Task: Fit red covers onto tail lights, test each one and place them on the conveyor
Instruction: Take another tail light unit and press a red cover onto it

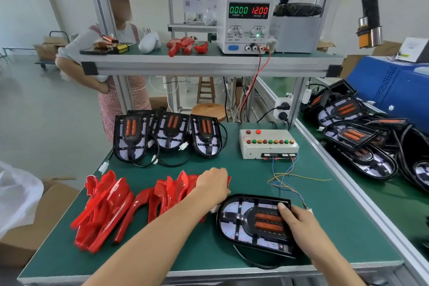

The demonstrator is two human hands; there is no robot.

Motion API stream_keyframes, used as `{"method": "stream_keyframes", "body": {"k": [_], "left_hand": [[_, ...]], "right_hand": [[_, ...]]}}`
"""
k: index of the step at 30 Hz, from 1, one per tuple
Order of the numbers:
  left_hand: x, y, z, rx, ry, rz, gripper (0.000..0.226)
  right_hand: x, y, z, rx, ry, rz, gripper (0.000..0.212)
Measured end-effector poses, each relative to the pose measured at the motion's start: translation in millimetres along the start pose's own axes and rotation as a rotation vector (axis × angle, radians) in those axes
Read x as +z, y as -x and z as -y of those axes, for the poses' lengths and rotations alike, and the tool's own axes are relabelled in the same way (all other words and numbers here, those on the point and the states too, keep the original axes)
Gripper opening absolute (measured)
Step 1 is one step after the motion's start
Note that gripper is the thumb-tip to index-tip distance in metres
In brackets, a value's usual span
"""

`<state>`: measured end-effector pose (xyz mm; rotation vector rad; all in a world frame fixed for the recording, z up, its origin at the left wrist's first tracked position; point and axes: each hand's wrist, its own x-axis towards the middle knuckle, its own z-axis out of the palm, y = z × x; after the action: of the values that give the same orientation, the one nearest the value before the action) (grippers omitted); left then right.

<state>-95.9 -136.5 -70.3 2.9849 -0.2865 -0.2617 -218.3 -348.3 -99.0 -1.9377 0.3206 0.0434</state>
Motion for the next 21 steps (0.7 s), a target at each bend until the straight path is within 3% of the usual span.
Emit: {"method": "stream_keyframes", "body": {"k": [3,5,10,13,16,18,21], "left_hand": [[-6.6,-5.7,-0.9,-0.003,-0.006,-0.018,0.028],[-15.7,-6.2,-2.5,-0.003,0.037,-0.114,0.027],[-40.6,-0.3,-3.9,0.14,0.368,-0.632,0.037],[-51.1,8.5,-4.6,0.259,0.67,-0.801,0.035],[-53.5,21.8,-11.0,0.273,1.107,-0.756,0.029],[-48.9,30.6,-16.4,0.291,1.361,-0.665,0.029],[-32.8,42.2,-23.7,0.346,1.549,-0.512,0.031]], "right_hand": [[-0.2,-0.8,-0.2,-0.004,0.048,0.02,0.034],[-1.8,-2.3,0.4,0.002,0.049,0.04,0.034],[-5.4,-2.1,2.5,0.028,0.054,0.082,0.037],[-7.5,3.8,4.8,-0.007,0.074,0.021,0.034],[-10.9,12.5,8.4,-0.136,0.161,-0.238,0.008],[-12.4,16.3,15.0,-0.284,0.167,-0.358,0.008],[-12.3,15.5,28.4,-0.415,0.177,-0.3,0.015]]}}
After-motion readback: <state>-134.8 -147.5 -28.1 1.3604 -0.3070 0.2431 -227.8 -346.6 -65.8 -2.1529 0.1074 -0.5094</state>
